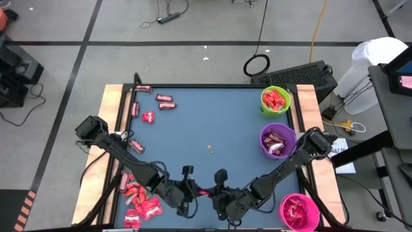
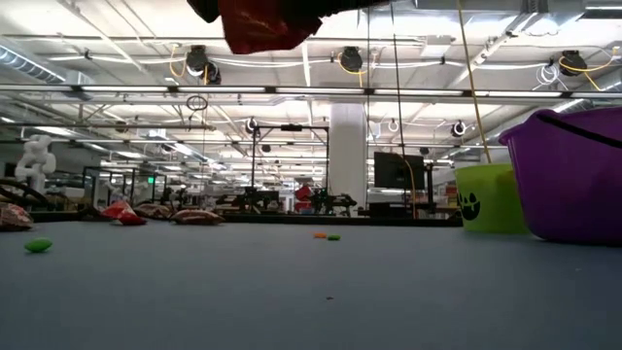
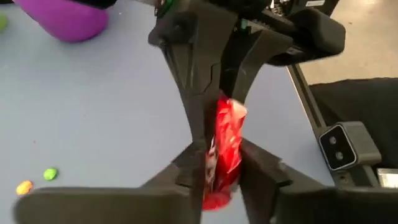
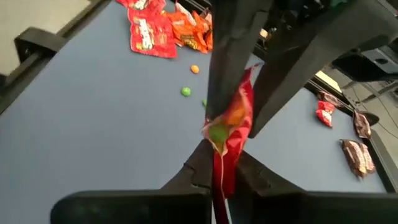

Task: Organize candy in baskets
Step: Put the red candy pack into the pink bucket

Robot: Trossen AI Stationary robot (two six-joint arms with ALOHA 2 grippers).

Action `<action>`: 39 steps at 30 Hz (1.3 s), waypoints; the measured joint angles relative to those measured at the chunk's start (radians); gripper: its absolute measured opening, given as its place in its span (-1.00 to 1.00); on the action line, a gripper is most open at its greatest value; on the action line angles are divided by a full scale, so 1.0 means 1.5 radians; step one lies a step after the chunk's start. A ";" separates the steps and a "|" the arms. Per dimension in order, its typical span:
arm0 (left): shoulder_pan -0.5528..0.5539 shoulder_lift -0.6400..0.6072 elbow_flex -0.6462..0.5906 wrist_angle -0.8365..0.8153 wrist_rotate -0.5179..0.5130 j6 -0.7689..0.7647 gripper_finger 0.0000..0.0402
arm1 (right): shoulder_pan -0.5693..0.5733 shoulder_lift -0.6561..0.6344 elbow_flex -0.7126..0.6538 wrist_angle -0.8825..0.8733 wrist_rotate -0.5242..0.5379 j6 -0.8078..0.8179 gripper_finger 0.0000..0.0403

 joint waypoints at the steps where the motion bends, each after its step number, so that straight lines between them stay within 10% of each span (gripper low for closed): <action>1: 0.001 0.000 0.000 -0.001 0.000 -0.002 -0.50 | 0.005 -0.006 0.000 -0.013 0.000 0.000 -0.95; 10: -0.008 0.000 0.000 -0.011 0.018 -0.017 -0.03 | 0.050 -0.097 0.000 -0.163 -0.020 0.113 -0.95; 21: -0.021 0.000 0.000 -0.025 -0.009 -0.012 0.00 | 0.090 -0.209 0.000 -0.349 -0.273 0.365 -0.95; 39: -0.016 0.047 0.000 -0.023 -0.032 0.002 0.00 | 0.325 -0.320 0.000 -0.698 -0.423 1.242 -0.95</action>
